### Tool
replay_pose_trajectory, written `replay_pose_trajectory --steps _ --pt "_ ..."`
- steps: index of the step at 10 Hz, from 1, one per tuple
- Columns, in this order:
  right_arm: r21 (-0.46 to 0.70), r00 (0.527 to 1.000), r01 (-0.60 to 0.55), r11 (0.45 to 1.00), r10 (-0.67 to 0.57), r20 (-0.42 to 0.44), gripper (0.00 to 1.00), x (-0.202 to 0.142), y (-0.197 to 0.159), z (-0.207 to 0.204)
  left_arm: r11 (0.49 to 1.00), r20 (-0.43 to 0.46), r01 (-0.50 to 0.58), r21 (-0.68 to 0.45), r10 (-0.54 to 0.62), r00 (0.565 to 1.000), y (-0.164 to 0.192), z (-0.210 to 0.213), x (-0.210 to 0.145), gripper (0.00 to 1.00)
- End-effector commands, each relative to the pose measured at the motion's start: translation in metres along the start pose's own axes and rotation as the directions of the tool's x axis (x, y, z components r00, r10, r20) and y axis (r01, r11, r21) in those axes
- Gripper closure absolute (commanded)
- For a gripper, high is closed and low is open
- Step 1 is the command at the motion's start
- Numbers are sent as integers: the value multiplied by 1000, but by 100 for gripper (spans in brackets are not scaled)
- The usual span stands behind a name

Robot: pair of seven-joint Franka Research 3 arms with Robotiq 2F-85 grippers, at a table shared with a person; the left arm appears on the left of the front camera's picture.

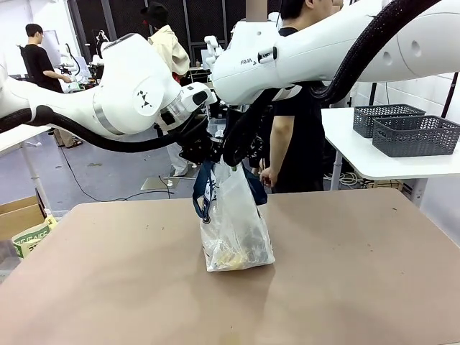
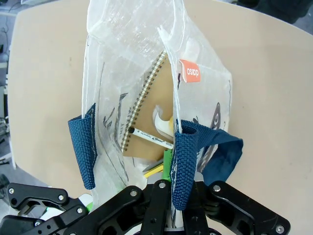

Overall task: Transfer purchased items from the store into the shopping bag.
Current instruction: Move the Reusable shopping bag to the right side of the table.

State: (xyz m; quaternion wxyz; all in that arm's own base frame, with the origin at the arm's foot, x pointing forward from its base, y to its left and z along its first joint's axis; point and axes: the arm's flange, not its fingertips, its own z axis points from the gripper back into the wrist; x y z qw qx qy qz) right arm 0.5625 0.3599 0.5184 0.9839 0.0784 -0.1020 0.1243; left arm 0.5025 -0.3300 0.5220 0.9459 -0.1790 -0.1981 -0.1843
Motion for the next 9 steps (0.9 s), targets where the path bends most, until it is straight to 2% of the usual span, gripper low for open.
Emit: replay_pose_trajectory --steps 1,3,8,9 --pt "3 1000 15 1000 -15 3 100 0 1 1 1000 3 -2 -1 2 1000 0 1 0 100" --pt "3 1000 15 1000 -15 3 100 0 1 1 1000 3 -2 -1 2 1000 0 1 0 100" --pt "46 1000 25 999 -25 2 100 -1 -5 1 1000 15 18 -19 -18 1000 -6 6 -7 6" --pt "65 1000 28 997 -29 5 100 0 -6 2 999 15 17 -37 -17 1000 -7 6 -7 0"
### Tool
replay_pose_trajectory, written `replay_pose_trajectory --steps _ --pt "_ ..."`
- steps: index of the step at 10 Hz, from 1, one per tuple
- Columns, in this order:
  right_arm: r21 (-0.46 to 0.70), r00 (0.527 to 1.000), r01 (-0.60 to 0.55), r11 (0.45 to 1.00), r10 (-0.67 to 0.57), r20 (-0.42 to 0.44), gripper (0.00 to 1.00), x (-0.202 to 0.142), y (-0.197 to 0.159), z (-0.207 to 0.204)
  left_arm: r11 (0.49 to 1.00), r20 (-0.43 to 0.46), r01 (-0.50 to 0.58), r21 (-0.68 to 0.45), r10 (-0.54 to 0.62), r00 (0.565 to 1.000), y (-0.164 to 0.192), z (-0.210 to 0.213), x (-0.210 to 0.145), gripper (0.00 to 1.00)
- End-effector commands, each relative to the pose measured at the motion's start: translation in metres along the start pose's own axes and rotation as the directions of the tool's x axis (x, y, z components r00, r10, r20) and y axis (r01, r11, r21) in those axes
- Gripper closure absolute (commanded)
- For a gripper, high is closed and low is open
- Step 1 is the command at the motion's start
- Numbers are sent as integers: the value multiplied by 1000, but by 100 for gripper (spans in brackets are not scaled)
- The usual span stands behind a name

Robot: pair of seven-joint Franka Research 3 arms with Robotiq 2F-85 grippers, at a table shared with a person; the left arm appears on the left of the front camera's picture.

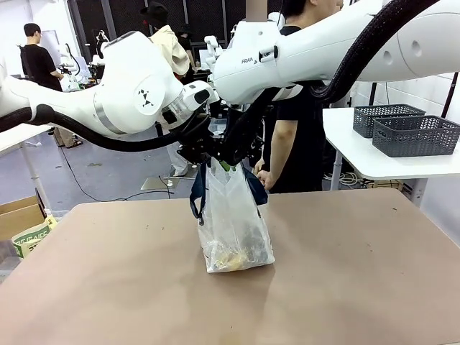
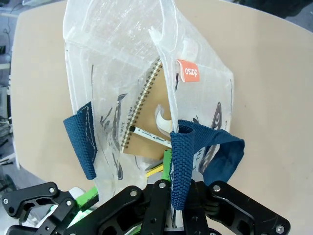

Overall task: Transfer purchased items from the store into the shopping bag.
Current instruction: Move the Reusable shopping bag to the right side of the table.

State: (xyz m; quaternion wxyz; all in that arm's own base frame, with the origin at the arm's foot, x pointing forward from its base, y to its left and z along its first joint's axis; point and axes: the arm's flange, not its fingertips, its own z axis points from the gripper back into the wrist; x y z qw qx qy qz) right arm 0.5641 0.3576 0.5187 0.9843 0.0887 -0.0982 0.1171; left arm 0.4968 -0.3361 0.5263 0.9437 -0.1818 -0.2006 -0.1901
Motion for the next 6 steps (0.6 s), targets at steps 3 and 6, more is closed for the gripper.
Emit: replay_pose_trajectory --steps 3,6 --pt "96 999 27 995 -28 16 100 -1 -9 2 995 19 24 -96 -23 1000 -3 9 -10 0" --pt "135 1000 20 991 -22 12 100 -1 -16 -2 992 20 24 -120 -22 1000 -6 13 -14 0"
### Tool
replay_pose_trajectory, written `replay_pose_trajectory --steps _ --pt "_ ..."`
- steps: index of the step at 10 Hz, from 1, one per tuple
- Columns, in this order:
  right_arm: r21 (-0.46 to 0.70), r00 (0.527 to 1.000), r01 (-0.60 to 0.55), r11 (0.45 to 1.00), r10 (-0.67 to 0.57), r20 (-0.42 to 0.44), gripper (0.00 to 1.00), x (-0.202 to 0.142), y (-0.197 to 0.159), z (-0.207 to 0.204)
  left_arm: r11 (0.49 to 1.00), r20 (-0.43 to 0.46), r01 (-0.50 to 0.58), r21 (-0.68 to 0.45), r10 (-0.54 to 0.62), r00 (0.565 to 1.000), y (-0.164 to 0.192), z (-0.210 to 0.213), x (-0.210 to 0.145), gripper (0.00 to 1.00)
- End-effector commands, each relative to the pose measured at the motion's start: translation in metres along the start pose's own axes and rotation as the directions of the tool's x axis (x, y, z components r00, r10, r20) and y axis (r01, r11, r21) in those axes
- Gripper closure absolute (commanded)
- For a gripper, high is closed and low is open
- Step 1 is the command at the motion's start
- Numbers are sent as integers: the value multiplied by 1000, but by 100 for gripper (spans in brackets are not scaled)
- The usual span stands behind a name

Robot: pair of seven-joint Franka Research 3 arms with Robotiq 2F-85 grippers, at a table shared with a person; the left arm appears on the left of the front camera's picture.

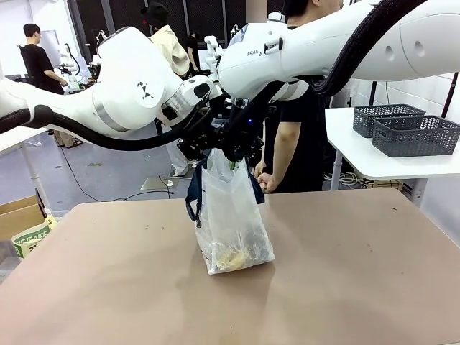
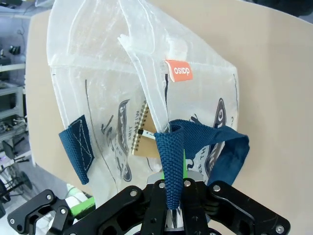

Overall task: Transfer purchased items from the store into the shopping bag.
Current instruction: Move the Reusable shopping bag to the right side of the table.

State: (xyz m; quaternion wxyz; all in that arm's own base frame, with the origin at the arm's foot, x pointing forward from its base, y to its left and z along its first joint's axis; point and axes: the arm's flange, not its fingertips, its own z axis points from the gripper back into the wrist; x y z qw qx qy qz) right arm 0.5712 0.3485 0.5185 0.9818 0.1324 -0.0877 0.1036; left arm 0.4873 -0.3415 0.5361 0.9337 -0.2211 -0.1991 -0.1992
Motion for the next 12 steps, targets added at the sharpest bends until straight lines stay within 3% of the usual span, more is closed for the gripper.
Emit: replay_pose_trajectory --steps 1,12 --pt "55 1000 -12 998 11 20 100 -5 -8 -2 999 8 17 -41 -17 1000 4 6 -12 0" --pt "177 1000 9 984 -9 2 100 1 -19 -5 999 22 -16 -49 17 1000 -7 16 -14 0"
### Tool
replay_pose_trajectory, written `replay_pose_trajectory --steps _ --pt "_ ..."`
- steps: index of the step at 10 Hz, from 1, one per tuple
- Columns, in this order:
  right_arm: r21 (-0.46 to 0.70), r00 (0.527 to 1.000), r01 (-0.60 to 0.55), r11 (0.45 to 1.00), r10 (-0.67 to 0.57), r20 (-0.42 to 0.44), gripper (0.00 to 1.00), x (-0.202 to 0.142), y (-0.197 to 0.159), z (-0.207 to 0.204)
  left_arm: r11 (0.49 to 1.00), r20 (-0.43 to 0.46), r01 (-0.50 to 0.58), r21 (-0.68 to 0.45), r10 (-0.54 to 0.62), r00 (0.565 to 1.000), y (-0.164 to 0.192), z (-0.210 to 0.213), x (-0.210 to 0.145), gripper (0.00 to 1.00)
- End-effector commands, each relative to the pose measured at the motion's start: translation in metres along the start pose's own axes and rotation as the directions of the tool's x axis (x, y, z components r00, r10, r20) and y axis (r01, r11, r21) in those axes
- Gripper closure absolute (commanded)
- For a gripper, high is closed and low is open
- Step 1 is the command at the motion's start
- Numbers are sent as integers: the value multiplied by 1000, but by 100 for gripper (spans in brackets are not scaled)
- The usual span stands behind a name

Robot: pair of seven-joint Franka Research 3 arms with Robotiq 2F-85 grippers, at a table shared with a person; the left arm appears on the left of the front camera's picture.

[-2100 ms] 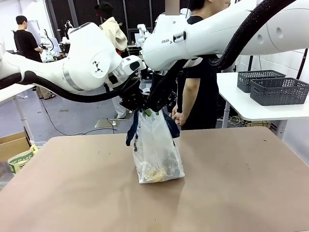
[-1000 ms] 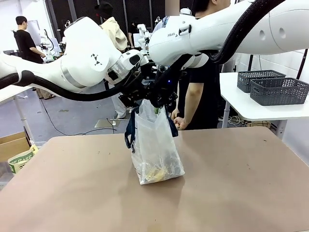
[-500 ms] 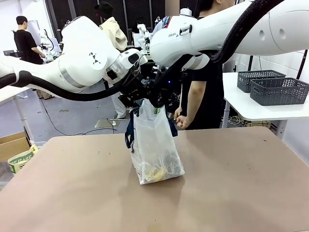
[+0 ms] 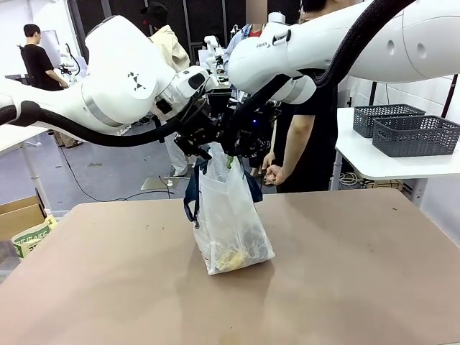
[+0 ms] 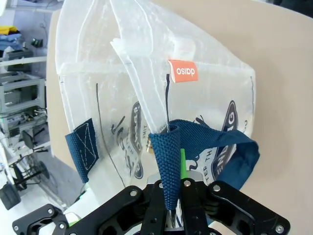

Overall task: Transfer purchased items from the store into the shopping bag.
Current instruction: Move the Reusable shopping bag to the right side of the table.

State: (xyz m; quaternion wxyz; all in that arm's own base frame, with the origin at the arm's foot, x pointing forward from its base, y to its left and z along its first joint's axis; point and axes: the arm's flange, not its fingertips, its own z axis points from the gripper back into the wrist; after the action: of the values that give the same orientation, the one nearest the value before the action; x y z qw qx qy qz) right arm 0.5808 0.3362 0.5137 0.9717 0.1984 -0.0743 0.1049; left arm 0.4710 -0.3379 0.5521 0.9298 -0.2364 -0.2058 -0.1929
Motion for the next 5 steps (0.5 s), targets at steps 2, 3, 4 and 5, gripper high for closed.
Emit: replay_pose_trajectory --steps 2,3,4,5 --pt "54 1000 7 999 -8 16 100 -6 -6 -2 1000 -22 -18 -11 18 1000 5 -11 -7 0" --pt "55 1000 9 998 -10 17 100 -6 -6 -2 1000 -22 -17 -2 17 1000 4 -12 -6 0" --pt "54 1000 8 998 -9 16 100 -6 -6 -3 1000 -25 -12 -2 12 1000 2 -13 -6 0" --pt "49 1000 6 999 -7 14 100 -5 -6 -4 1000 -31 -10 27 10 999 0 -18 -6 0"
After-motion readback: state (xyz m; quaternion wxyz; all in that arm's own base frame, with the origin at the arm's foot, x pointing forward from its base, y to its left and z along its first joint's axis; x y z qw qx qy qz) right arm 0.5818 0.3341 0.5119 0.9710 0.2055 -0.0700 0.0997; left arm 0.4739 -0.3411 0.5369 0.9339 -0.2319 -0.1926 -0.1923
